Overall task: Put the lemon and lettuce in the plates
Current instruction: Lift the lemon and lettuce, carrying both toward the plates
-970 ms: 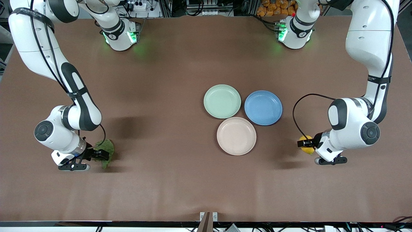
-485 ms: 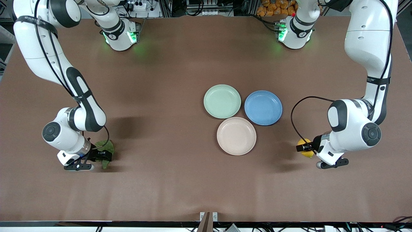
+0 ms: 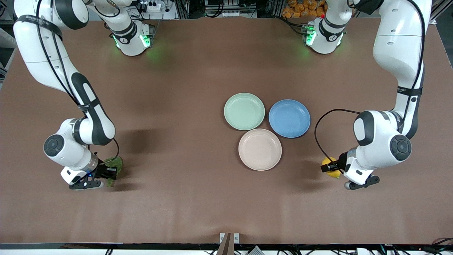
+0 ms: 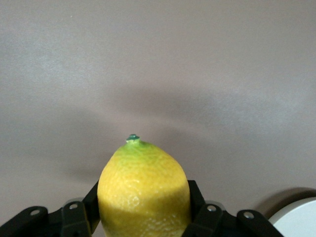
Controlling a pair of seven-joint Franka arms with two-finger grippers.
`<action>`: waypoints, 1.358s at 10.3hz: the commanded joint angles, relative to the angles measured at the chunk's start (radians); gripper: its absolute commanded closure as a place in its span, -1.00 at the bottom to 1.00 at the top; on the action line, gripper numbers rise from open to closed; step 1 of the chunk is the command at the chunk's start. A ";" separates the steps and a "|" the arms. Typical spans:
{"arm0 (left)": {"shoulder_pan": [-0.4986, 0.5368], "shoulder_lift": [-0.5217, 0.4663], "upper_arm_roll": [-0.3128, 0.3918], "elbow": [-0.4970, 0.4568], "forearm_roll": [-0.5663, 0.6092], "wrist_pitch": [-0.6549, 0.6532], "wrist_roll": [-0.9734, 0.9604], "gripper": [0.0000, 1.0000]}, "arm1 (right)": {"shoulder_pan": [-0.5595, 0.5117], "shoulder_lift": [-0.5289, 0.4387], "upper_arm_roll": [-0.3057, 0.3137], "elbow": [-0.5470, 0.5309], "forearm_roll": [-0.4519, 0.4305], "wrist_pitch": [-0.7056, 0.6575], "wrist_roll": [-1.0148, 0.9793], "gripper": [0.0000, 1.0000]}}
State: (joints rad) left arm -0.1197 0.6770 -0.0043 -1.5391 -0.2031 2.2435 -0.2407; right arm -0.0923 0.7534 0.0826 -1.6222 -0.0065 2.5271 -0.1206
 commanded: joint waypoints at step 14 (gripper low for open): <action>-0.115 0.019 0.009 0.027 -0.025 0.062 -0.221 1.00 | 0.604 -0.201 0.011 0.159 -0.009 -0.476 1.042 1.00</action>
State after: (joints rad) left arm -0.2237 0.6854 -0.0065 -1.5270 -0.2034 2.2872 -0.4488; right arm 0.4702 0.5371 0.0985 -1.4818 -0.0061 2.0301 0.8394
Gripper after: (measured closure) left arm 0.313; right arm 0.969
